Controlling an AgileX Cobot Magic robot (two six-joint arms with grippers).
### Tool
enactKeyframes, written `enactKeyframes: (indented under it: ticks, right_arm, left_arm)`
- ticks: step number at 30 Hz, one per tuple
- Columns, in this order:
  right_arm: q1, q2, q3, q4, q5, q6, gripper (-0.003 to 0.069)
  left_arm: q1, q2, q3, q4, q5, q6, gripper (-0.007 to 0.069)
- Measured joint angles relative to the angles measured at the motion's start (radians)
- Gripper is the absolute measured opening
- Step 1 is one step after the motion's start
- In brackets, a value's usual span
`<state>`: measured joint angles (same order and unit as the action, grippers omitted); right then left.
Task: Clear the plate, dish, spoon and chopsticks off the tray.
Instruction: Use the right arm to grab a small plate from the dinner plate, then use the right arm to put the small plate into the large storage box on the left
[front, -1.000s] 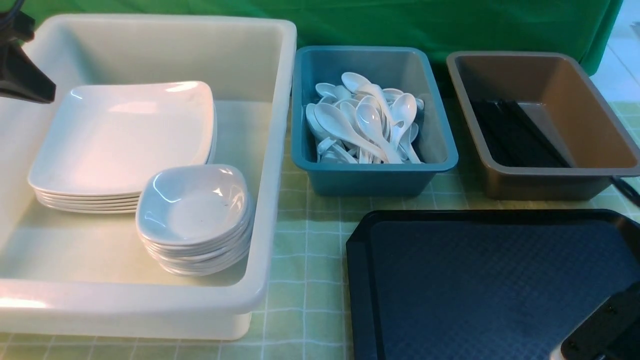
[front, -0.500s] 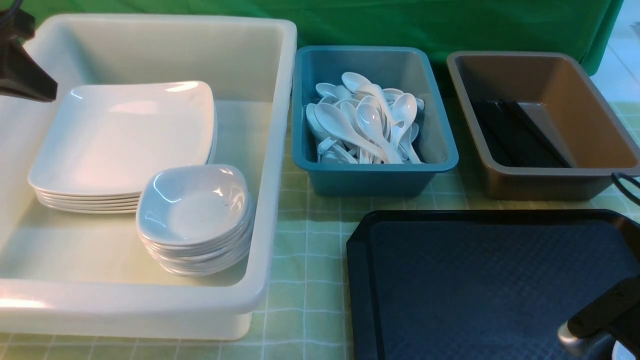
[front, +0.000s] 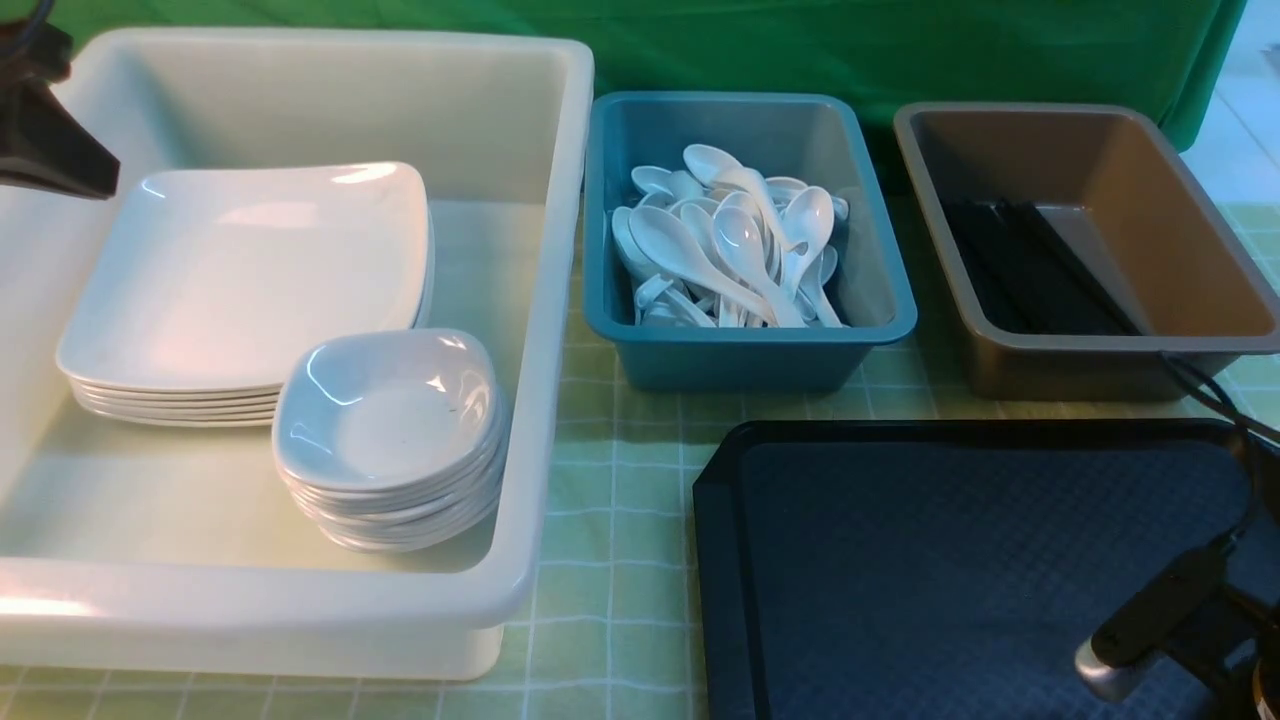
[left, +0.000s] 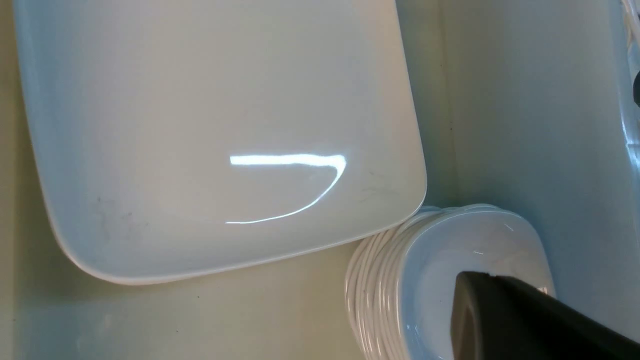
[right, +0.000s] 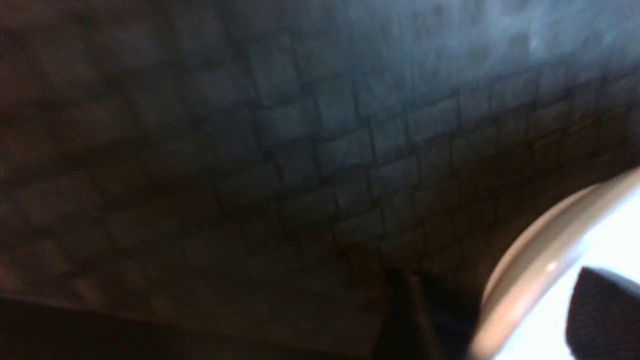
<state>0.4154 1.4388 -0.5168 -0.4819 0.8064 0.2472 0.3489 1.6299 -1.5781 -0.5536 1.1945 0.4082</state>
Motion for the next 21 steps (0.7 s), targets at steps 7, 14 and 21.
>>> enactKeyframes:
  ticks: [7, 14, 21]
  right_arm:
    - [-0.02, 0.028, -0.014, -0.006, 0.014, -0.031, 0.0125]
    - [0.024, -0.038, -0.222, 0.152, 0.177, -0.185, 0.0027]
    - [0.287, -0.111, -0.686, 0.203, 0.295, -0.218, 0.0022]
  left_arm:
    - [0.0, 0.0, 0.0, 0.0, 0.0, 0.0, -0.0013]
    - [0.0, 0.0, 0.0, 0.002, -0.001, 0.0, -0.0013]
    - [0.0, 0.0, 0.0, 0.015, -0.001, 0.001, -0.0013]
